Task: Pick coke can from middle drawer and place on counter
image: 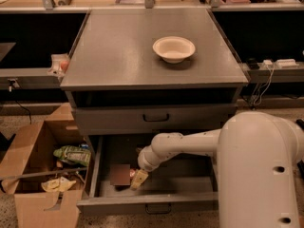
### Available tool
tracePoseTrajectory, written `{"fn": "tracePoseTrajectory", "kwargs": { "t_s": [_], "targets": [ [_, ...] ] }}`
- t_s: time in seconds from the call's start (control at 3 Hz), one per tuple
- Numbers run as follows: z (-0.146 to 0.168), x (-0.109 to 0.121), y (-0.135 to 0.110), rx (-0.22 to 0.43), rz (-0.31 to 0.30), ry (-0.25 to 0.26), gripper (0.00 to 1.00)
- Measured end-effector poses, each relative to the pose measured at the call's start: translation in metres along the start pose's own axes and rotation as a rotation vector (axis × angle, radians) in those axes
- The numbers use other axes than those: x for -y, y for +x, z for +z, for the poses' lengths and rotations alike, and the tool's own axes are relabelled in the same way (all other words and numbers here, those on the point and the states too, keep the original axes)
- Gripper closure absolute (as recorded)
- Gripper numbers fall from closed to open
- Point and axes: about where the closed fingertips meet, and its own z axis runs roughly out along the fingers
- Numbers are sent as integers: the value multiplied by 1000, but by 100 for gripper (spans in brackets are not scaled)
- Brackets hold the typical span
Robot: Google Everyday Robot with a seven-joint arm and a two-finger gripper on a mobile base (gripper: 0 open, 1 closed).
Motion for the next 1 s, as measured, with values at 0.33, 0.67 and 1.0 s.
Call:
{"fn": "tracePoseTrajectory", "kwargs": {
  "t_s": [0.33, 0.67, 1.0],
  "targets": [
    [14, -1, 2, -4, -5, -22, 0],
    [24, -1, 7, -7, -1, -41, 19],
    [32, -3, 11, -12, 4, -55, 42]
  ]
}}
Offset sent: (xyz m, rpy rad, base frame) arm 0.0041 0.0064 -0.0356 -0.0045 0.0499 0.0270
